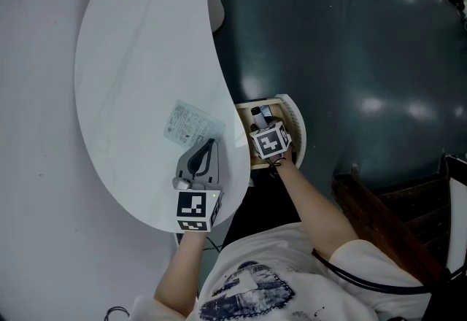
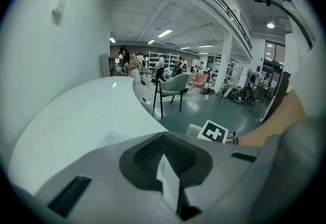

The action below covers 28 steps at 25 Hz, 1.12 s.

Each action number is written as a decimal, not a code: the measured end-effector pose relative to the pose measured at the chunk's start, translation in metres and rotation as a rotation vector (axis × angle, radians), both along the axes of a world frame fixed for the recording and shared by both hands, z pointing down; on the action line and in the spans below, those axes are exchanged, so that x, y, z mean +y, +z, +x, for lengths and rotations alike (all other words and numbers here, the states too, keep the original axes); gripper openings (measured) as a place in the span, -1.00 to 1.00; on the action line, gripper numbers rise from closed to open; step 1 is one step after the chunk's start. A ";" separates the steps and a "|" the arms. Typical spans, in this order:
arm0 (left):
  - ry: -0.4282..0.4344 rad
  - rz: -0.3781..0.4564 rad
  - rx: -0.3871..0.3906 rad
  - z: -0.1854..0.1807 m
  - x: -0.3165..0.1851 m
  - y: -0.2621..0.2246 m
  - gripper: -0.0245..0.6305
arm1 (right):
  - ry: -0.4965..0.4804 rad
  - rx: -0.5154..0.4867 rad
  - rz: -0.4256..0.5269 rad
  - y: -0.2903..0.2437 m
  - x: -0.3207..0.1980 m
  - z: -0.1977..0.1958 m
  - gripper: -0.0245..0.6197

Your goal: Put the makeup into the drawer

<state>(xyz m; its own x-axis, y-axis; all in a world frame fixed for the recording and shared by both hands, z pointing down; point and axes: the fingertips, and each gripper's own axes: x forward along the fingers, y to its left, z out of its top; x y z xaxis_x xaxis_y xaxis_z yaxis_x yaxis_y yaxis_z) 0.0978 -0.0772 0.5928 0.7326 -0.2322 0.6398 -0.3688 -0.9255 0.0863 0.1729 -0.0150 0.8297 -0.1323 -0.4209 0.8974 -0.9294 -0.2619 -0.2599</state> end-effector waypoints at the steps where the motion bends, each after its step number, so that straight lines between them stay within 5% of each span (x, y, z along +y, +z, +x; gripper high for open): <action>1: 0.002 0.004 0.006 -0.003 0.001 -0.003 -0.78 | 0.007 0.001 0.008 -0.005 0.001 0.000 -0.33; 28: -0.004 0.138 0.183 -0.109 0.022 -0.109 -0.78 | 0.117 0.193 0.296 -0.210 0.040 -0.043 -0.33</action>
<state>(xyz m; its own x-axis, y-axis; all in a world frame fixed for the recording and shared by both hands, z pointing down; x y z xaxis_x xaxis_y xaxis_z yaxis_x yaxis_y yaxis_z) -0.0114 -0.0553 0.4834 0.8324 -0.3118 0.4581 -0.3627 -0.9316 0.0249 0.1304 0.0249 0.6201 0.0919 -0.6680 0.7385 -0.9369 -0.3092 -0.1631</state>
